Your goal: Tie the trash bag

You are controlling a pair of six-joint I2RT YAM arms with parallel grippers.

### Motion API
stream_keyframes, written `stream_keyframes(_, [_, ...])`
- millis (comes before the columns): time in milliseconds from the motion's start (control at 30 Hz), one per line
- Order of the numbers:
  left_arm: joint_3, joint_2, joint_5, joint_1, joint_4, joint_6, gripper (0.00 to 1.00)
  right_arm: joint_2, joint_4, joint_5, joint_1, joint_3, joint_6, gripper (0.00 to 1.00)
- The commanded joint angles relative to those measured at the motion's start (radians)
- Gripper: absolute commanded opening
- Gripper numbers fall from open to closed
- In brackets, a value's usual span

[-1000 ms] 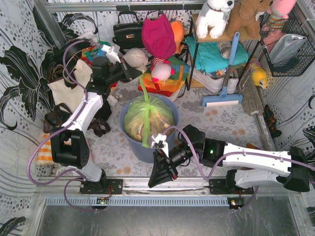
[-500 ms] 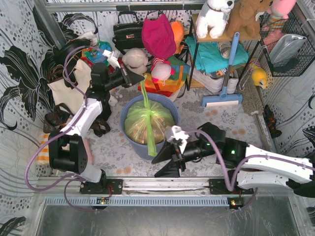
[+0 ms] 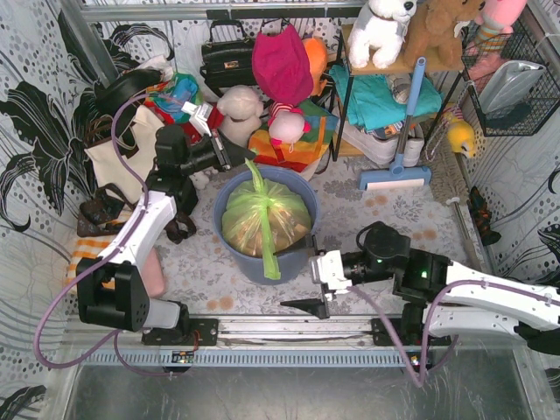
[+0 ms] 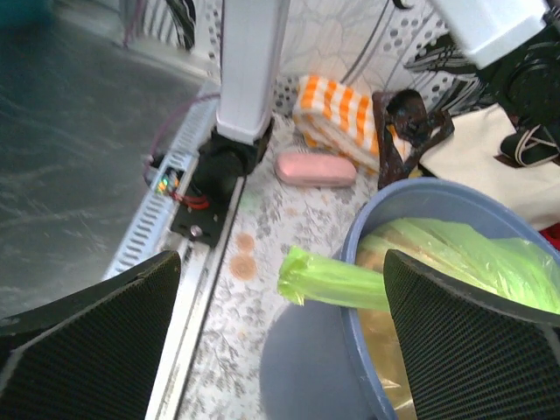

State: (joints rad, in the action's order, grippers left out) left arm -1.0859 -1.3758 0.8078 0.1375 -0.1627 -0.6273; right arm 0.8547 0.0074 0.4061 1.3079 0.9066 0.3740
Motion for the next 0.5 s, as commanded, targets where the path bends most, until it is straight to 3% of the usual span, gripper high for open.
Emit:
stream_keyframes(0, [0.014, 0.027, 0.024, 0.001, -0.004, 0.027, 0.00, 0.031, 0.066, -0.031, -0.001, -0.040, 0.178, 0.98])
stream_keyframes(233, [0.011, 0.037, 0.028, 0.001, 0.005, 0.029, 0.00, 0.073, 0.199, -0.125, -0.001, -0.112, 0.283, 0.89])
stream_keyframes(467, [0.007, 0.039, 0.029, 0.001, 0.010, 0.031, 0.00, 0.096, 0.272, -0.159, -0.001, -0.135, 0.343, 0.52])
